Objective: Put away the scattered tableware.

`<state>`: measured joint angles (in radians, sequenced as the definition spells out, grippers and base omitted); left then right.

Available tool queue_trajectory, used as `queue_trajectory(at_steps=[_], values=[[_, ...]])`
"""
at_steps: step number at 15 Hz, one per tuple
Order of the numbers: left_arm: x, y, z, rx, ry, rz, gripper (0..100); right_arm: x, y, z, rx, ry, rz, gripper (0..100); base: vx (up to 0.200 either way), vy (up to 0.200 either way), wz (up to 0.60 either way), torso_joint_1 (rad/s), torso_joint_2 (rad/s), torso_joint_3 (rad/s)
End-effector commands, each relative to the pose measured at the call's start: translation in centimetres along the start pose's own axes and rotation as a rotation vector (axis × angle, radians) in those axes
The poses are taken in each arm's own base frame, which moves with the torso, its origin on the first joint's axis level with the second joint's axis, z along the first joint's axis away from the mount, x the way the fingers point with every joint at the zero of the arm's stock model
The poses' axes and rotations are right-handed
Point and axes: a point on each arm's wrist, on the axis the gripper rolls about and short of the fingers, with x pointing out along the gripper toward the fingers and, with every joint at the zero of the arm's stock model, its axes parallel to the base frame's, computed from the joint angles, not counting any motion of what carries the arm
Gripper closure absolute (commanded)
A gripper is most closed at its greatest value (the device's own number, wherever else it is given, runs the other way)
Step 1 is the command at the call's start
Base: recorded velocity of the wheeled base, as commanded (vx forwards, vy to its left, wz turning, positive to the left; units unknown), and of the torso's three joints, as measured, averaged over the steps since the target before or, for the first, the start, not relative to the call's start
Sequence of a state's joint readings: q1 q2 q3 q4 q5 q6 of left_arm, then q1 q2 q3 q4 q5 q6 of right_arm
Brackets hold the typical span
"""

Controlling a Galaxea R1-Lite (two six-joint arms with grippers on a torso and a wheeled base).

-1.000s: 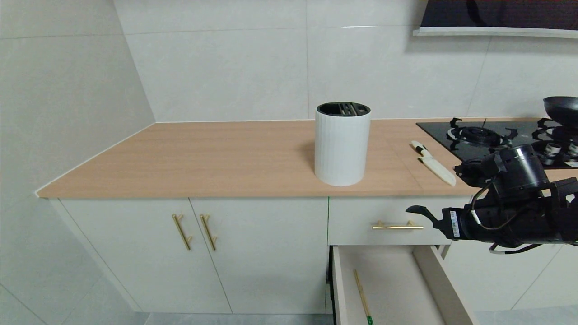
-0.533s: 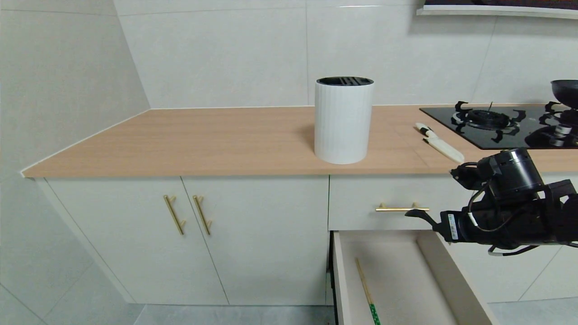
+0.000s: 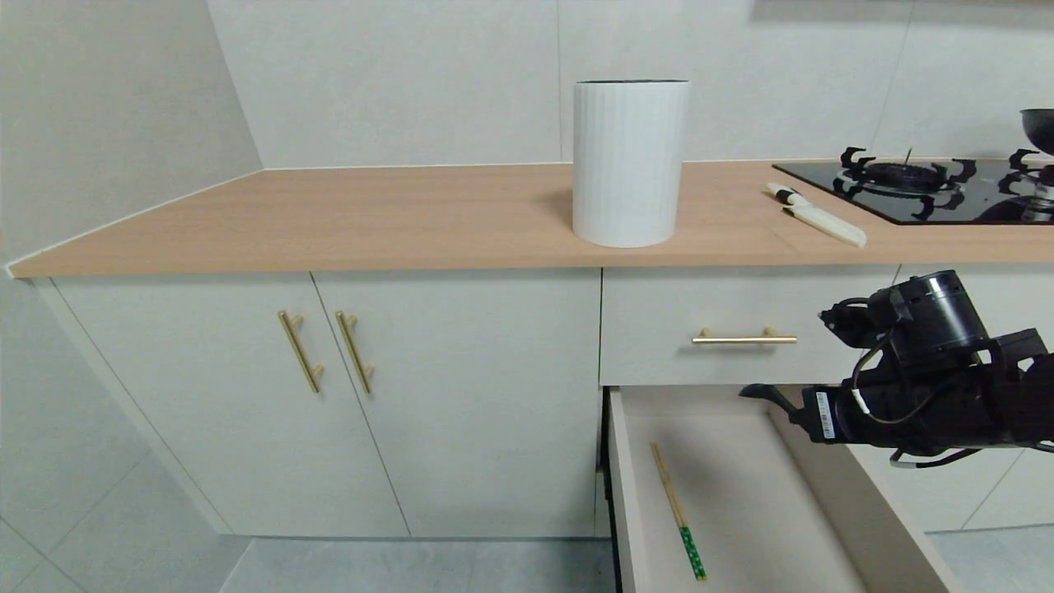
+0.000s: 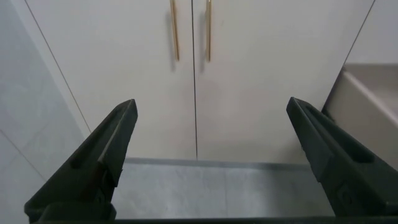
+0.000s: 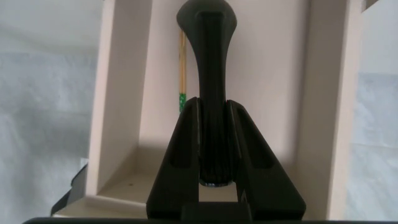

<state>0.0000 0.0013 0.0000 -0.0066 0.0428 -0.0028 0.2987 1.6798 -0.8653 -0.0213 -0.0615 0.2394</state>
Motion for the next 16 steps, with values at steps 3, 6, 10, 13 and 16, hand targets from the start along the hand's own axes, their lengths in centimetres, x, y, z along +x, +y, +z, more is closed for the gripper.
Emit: queue_trajectory(at_steps=[3,6,10,13,16], values=[[0.0,0.0,0.0,0.0,0.001,0.0,0,0.1,0.0,-0.2,-0.002,0.008,0.0,100,0.0,0.0,0.0,-0.121,0.43,0.305],[0.0,0.0,0.0,0.0,0.001,0.0,0,0.1,0.0,-0.2,-0.004,0.008,0.0,100,0.0,0.0,0.0,-0.035,0.16,0.105],[0.0,0.0,0.0,0.0,0.001,0.0,0,1.5,0.0,-0.4,-0.006,0.04,-0.008,100,0.0,0.0,0.0,0.0,0.0,0.0],[0.0,0.0,0.0,0.0,0.001,0.0,0,4.5,0.0,-1.3,-0.008,0.074,-0.021,100,0.0,0.0,0.0,0.0,0.0,0.0],[0.0,0.0,0.0,0.0,0.001,0.0,0,7.2,-0.1,-2.4,-0.012,0.136,-0.03,100,0.0,0.0,0.0,0.0,0.0,0.0]])
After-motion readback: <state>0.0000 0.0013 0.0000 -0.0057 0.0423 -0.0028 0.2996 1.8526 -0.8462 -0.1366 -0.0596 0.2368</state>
